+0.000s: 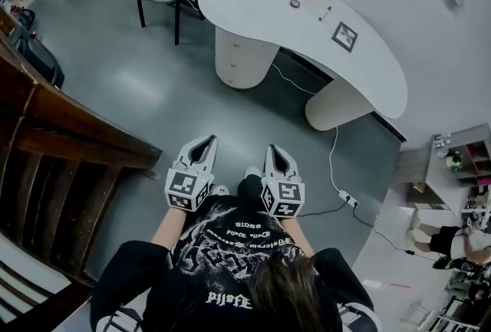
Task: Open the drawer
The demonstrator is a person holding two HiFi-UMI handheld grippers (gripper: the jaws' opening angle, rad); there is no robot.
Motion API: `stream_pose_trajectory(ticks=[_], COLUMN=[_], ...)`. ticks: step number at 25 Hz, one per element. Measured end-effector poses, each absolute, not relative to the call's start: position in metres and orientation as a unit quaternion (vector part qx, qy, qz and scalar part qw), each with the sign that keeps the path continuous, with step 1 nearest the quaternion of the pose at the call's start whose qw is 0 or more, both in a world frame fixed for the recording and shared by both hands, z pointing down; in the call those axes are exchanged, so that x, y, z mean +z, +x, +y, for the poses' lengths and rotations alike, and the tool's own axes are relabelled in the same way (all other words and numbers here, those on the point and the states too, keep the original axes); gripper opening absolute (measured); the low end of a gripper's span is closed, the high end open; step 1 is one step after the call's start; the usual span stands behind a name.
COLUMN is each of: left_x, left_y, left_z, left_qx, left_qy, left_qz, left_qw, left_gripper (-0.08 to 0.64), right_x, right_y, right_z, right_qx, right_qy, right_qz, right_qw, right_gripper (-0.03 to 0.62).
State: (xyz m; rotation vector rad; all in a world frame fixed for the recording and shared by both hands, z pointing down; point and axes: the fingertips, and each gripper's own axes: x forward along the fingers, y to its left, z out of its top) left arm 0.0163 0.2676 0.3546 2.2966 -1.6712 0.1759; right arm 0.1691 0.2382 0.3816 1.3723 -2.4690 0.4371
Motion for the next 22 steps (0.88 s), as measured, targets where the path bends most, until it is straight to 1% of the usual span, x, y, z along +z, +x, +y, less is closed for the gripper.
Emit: stream_pose_trajectory(ticks=[11, 22], left_x=[0.361, 0.366], left_y=[0.003, 0.001], left_z=[0.23, 0.11], left_qx=[0.061, 0.066], left_qy=[0.774, 0.749], left_qz=[-0.612, -0.637], left_qw=[0.152, 0.169], left_gripper=[0.029, 0.029], right_x=[0.392, 0.392], right_y=[0.145, 0.128], right_z=[0.179, 0.043], right_qx=[0.158, 0.16], right_qy=[0.435, 0.39], right_qz=[-0.876, -0.896], right_qw=[0.133, 0.14], right_gripper=[0.026, 0.026])
